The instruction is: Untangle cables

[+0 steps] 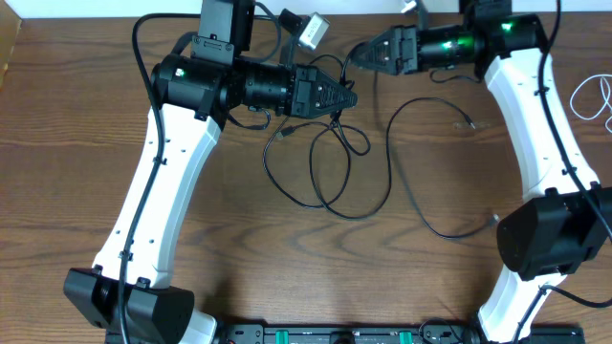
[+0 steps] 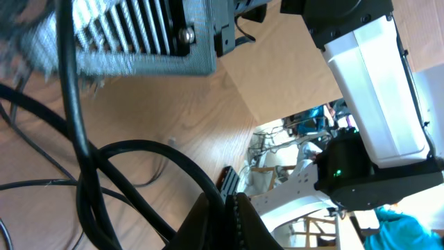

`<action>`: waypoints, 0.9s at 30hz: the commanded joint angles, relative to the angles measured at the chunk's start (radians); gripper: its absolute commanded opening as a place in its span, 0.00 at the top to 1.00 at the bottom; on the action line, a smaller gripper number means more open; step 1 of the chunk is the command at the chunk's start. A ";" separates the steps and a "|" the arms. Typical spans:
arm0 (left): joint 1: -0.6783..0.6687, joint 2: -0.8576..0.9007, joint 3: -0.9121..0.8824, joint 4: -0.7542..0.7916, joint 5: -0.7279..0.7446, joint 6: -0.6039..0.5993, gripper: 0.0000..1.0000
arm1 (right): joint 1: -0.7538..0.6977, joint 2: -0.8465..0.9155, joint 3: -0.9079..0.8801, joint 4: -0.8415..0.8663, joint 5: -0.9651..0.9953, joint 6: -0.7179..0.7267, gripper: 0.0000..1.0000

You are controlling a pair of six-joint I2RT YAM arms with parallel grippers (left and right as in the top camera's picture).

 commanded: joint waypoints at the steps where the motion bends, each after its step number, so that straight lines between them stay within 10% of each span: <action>1: 0.003 -0.011 -0.002 0.001 0.030 0.078 0.92 | 0.021 -0.006 0.002 0.006 -0.077 0.090 0.22; 27: 0.003 -0.011 -0.002 0.001 0.026 0.082 0.92 | 0.158 0.057 -0.027 0.172 -0.182 0.232 0.32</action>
